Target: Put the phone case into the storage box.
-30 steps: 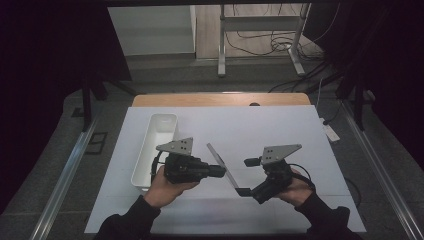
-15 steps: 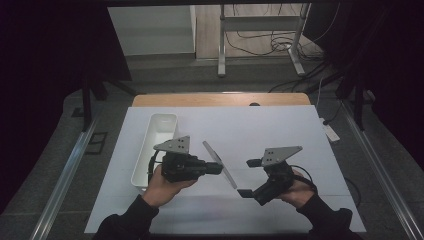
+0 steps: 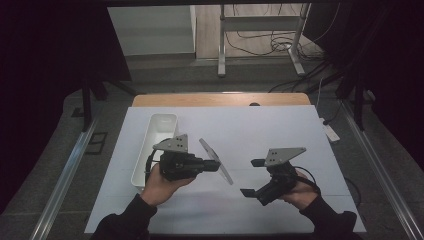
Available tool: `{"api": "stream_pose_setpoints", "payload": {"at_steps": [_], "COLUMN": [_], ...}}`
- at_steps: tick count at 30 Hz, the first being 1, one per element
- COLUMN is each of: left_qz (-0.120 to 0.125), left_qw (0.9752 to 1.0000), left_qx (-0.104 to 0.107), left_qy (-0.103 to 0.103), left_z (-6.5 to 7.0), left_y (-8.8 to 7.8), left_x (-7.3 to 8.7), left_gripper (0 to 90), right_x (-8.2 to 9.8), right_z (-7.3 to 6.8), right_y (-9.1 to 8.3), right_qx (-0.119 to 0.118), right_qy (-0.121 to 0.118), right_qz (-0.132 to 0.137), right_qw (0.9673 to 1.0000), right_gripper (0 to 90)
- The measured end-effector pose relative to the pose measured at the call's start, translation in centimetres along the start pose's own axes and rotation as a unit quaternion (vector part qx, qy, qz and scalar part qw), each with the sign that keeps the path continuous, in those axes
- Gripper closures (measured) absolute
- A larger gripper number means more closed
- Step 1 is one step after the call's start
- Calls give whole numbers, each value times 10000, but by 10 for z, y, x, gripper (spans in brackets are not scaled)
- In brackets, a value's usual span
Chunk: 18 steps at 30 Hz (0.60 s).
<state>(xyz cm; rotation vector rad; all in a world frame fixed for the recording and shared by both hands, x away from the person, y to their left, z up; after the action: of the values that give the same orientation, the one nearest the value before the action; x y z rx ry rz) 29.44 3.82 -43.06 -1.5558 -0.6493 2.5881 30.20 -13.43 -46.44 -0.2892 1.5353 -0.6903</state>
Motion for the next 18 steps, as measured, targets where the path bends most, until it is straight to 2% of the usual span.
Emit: {"api": "stream_pose_setpoints", "payload": {"at_steps": [5, 18], "left_qz": [-25, -108], "left_qw": [9999, 9984], "left_qx": [-154, -549], "left_qy": [-18, 12], "left_z": [-4, -15], "left_y": [-2, -5], "left_x": [0, -2], "left_gripper": [888, 888], "right_x": [4, 17], "right_z": [3, 7], "right_y": [-2, -10], "right_qx": [113, 363], "right_qy": [104, 183], "right_qz": [-72, -294], "right_qw": [9999, 9987], "right_gripper": [10, 4]}}
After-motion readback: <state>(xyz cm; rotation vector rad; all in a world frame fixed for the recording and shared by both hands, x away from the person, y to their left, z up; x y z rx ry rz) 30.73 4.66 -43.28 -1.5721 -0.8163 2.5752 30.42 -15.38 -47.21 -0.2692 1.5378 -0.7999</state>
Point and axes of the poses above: each handheld gripper's, and its own axes: y roughly forward along the jaws, x roughly out of its underside, z roughly to its right, the point moved 8 cm from there along y, roughly forward along the jaws, and after that the axes turned 11 degrees about -y, right-handed, at the moved point
